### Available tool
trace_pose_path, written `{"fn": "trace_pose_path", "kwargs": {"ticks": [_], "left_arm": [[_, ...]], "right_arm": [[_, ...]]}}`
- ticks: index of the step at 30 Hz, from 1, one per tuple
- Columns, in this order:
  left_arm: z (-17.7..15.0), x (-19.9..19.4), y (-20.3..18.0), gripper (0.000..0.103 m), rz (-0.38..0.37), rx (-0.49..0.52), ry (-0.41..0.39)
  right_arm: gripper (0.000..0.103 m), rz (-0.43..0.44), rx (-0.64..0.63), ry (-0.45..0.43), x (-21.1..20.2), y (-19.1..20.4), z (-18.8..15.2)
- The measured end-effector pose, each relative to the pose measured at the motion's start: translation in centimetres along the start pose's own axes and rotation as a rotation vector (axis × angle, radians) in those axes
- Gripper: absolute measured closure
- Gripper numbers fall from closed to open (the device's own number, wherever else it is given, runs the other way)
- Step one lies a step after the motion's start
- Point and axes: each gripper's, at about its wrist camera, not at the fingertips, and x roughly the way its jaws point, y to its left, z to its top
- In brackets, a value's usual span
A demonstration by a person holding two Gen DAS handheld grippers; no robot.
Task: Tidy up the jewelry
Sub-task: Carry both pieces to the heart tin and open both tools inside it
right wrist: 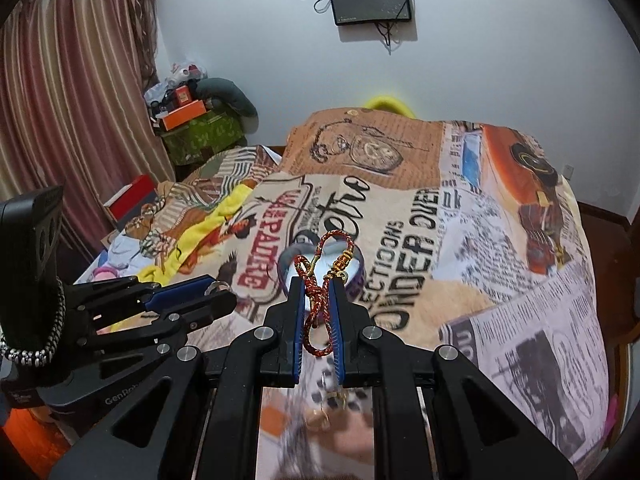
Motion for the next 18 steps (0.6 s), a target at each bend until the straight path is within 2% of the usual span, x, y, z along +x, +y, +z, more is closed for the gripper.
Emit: {"fn": "trace_pose_path", "kwargs": {"ticks": [10, 18], "left_arm": [[1.6, 1.6, 2.1, 0.083, 0.018, -0.022, -0.02], [2.0, 4.8, 3.3, 0.083, -0.01, -0.045, 0.024]], "right_arm": [[0.092, 0.003, -0.021, 0.015, 3.2, 0.2, 1.6], [0.092, 0.016, -0.022, 0.07, 6.1, -0.6, 1.9]]}}
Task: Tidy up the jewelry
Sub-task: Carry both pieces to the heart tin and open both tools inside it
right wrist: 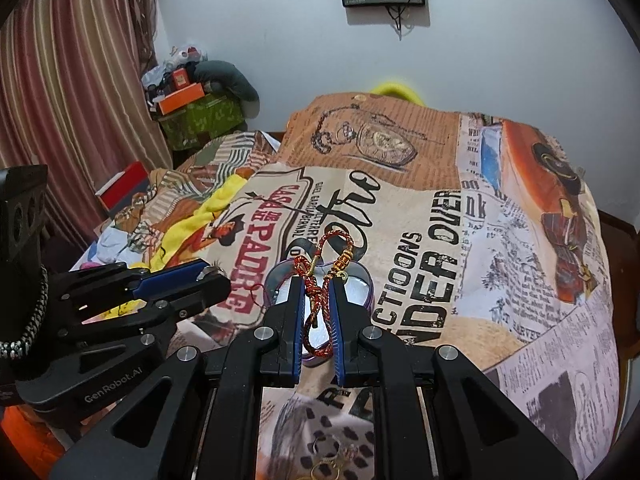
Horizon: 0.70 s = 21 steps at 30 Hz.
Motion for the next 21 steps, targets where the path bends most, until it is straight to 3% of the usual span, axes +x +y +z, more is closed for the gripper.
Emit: {"fn": "trace_pose_path", "kwargs": {"ticks": [9, 21], "left_arm": [[0.1, 4.1, 0.7, 0.083, -0.045, -0.026, 0.079], [0.3, 6.4, 1.0, 0.083, -0.065, -0.036, 0.126]], "right_arm": [[0.092, 0.057, 0.038, 0.096, 3.1, -1.2, 0.6], [0.092, 0.099, 0.084, 0.197, 5.7, -2.1, 0.4]]}}
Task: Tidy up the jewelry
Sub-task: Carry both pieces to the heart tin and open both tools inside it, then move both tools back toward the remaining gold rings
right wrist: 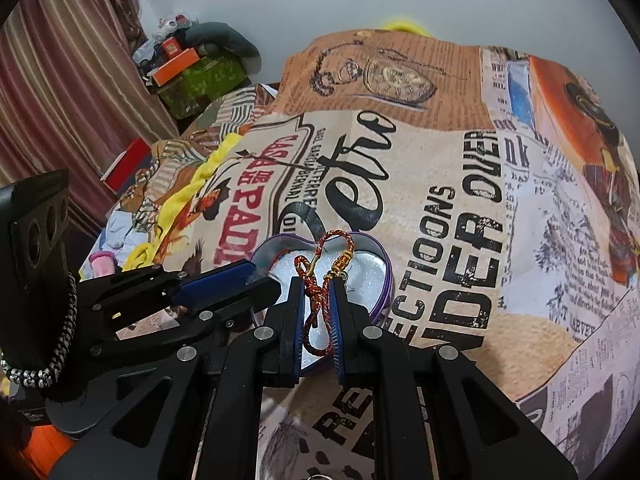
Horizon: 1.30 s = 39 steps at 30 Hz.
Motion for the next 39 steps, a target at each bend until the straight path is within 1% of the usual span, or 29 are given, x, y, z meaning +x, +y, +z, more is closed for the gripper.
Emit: {"fn": "trace_pose_path", "kwargs": {"ticks": [5, 7, 9, 11, 13, 19, 24, 32, 36, 39], "left_arm": [[0.1, 0.0, 0.1, 0.083, 0.004, -0.007, -0.003], [0.1, -0.2, 0.1, 0.083, 0.007, -0.006, -0.006], [0.1, -0.5, 0.1, 0.083, 0.018, -0.002, -0.012], [0.1, -1.1, 0.2, 0.083, 0.028, 0.001, -0.018], [0.1, -1.5, 0.3, 0.083, 0.035, 0.0, -0.023], [0.0, -3.5, 0.6, 0.082, 0.046, -0.014, -0.044], [-0.2, -5.3, 0.1, 0.081, 0.048, -0.01, -0.061], [-1.2, -7.7, -2.0, 0.077, 0.049, 0.025, -0.07], [-2.0, -8.6, -3.3, 0.071, 0.039, 0.043, -0.069], [-2.7, -9.1, -4.2, 0.071, 0.028, 0.057, -0.061]], "right_arm": [[0.092, 0.034, 0.019, 0.033, 0.4, -0.3, 0.0], [0.091, 0.034, 0.025, 0.043, 0.6, -0.3, -0.1], [0.088, 0.021, 0.026, 0.05, 0.8, -0.3, -0.1], [0.083, 0.021, 0.026, 0.055, 0.7, -0.3, -0.1], [0.081, 0.019, 0.021, 0.053, 0.5, -0.2, -0.1], [0.079, -0.035, -0.017, 0.016, -1.0, 0.3, 0.0], [0.078, -0.087, -0.046, -0.017, -2.9, 1.0, -0.2], [0.074, -0.171, -0.081, -0.106, -7.1, 1.9, -1.5], [0.074, -0.199, -0.081, -0.136, -8.9, 2.0, -2.4], [0.072, -0.214, -0.076, -0.146, -9.7, 2.0, -3.3]]}}
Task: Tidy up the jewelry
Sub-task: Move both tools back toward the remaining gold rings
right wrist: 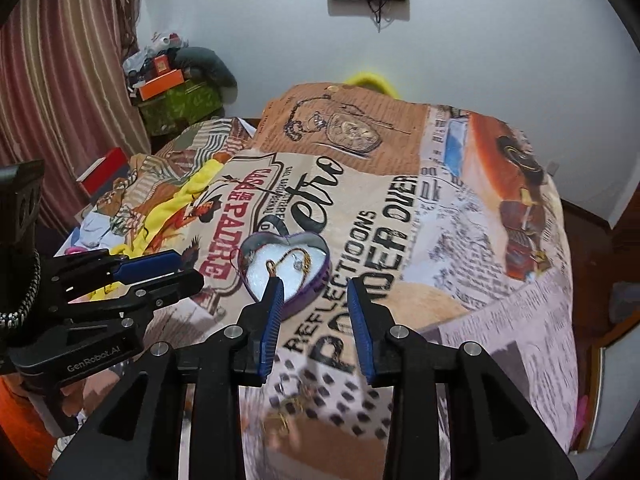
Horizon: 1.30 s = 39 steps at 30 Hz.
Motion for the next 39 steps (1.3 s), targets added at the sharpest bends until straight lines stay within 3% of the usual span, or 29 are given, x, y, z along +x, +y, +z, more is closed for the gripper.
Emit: {"fn": "trace_pose_path", "kwargs": {"ticks": [11, 23, 29, 39], "left_arm": [[-2.5, -0.7, -1.9, 0.065, -0.011, 0.027, 0.029], [-5.9, 1.9, -1.2, 0.065, -0.018, -0.02, 0.116], [-6.9, 2.2, -1.3, 0.065, -0.032, -0.037, 0.124], [-7.0, 1.5, -2.9, 0.065, -0.063, -0.029, 0.13]], "right_arm": [[0.07, -0.011, 0.018, 0.062, 0.5, -0.2, -4.0], [0.071, 0.015, 0.046, 0.167, 3.8, -0.4, -6.2], [0.09, 0.034, 0.038, 0.195, 4.3, -0.3, -6.4], [0.092, 0.043, 0.076, 0.147, 3.0, -1.1, -6.4]]}}
